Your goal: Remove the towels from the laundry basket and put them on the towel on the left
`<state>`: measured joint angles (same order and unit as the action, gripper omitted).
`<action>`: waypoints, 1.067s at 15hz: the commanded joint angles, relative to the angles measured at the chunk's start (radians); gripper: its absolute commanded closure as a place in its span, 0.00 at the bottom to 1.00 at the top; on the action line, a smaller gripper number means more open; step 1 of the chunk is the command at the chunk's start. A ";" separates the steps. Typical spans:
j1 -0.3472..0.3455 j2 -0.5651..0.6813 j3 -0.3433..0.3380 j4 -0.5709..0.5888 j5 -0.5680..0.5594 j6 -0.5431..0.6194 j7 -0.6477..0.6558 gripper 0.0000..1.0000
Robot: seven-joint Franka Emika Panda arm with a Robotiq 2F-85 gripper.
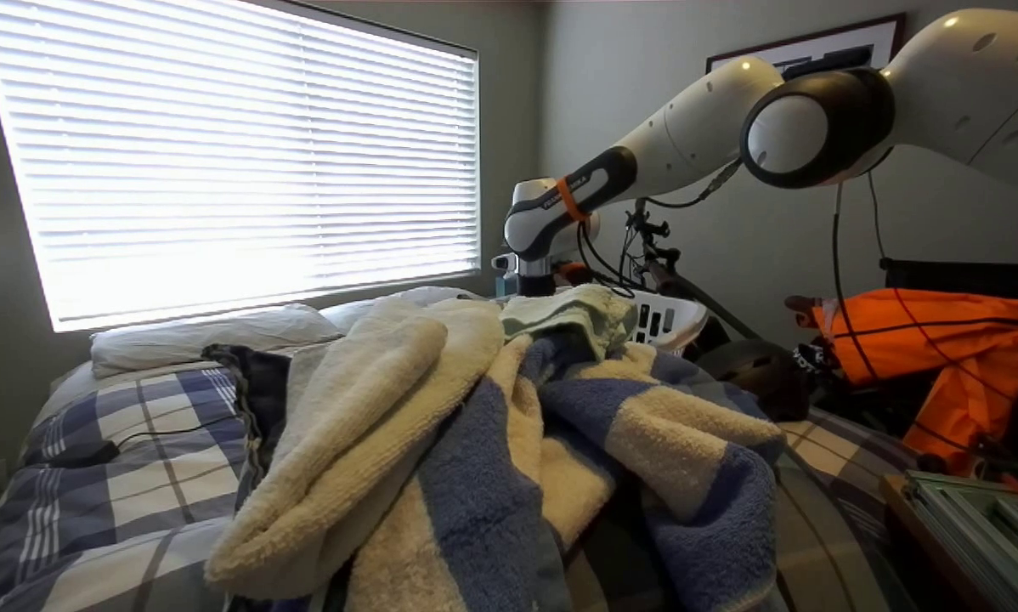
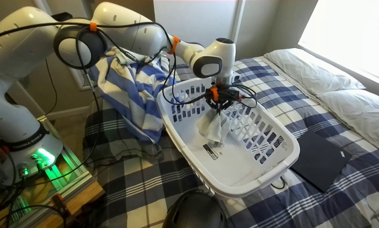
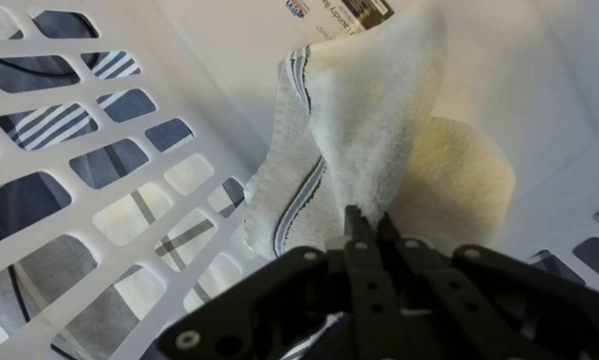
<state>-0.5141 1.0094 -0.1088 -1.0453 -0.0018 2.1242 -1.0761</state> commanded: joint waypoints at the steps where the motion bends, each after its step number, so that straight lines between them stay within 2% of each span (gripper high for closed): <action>1: 0.032 -0.153 0.015 -0.187 -0.012 0.104 -0.051 0.99; 6: 0.059 -0.329 0.045 -0.372 -0.007 0.241 -0.173 0.99; 10: 0.035 -0.480 0.106 -0.535 0.006 0.228 -0.373 0.99; 16: 0.039 -0.699 0.118 -0.801 0.083 0.230 -0.723 0.99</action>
<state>-0.4583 0.4631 -0.0097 -1.6534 0.0204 2.3266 -1.6190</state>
